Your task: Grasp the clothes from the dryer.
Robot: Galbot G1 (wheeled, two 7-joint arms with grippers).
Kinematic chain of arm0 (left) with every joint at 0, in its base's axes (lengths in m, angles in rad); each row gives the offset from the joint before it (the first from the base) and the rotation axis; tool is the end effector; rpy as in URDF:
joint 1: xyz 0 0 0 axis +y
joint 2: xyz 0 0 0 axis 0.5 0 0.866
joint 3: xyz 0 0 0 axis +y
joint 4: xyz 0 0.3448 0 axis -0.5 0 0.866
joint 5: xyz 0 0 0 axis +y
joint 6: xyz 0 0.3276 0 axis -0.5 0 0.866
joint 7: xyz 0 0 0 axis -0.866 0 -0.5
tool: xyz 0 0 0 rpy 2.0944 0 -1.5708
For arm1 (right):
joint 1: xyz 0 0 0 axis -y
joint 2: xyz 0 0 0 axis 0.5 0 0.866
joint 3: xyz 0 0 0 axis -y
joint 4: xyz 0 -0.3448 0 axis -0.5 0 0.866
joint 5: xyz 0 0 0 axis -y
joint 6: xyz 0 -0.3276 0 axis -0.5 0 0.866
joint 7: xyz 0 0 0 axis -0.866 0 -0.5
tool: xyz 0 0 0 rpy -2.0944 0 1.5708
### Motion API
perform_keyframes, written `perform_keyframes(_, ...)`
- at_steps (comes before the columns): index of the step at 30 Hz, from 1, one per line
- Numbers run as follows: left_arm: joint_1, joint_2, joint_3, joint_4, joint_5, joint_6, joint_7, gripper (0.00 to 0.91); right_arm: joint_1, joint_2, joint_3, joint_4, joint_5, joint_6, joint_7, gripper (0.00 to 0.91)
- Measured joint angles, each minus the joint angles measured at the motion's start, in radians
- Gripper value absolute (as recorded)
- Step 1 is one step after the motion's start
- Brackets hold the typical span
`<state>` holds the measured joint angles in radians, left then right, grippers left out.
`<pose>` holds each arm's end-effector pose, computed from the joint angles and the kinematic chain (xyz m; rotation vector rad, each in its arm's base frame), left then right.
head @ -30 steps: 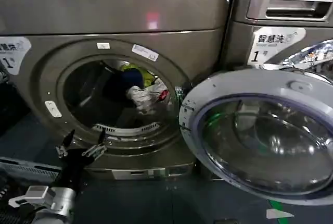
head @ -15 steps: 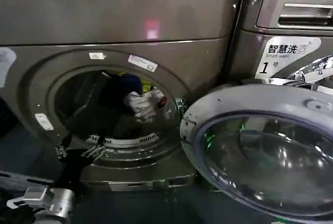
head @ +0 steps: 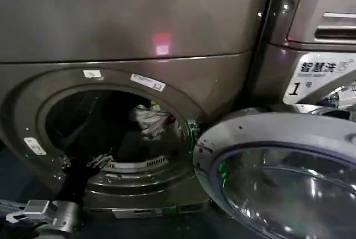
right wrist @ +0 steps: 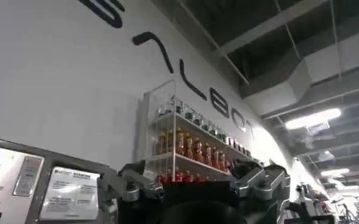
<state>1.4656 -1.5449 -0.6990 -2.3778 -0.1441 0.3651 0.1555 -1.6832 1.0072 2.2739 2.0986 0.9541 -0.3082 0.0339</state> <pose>0.1603 0.0423 -0.1886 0.0936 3.1038 -0.0533 -0.0426 -0.3315 0.0274 1.1290 2.3036 -0.3765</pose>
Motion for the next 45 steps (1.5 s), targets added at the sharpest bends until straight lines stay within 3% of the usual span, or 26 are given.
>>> perform_keyframes(6,-0.095,0.031,0.029,0.081,-0.039,0.002,-0.018,0.907,-0.032,-0.016,0.037,0.002,-0.004,0.004,0.049,0.907)
perform_keyframes(19,-0.489,0.089,0.113,0.454,-0.142,0.054,-0.110,0.907,-0.087,-0.012,0.124,0.007,0.028,0.034,0.057,0.907)
perform_keyframes(39,-1.061,0.076,0.273,1.198,-0.115,-0.142,-0.092,0.907,-0.080,0.004,0.144,0.010,0.039,0.051,0.047,0.907)
perform_keyframes(45,-1.192,0.057,0.301,1.416,-0.107,-0.165,-0.050,0.907,-0.080,0.007,0.145,0.009,0.040,0.058,0.043,0.907)
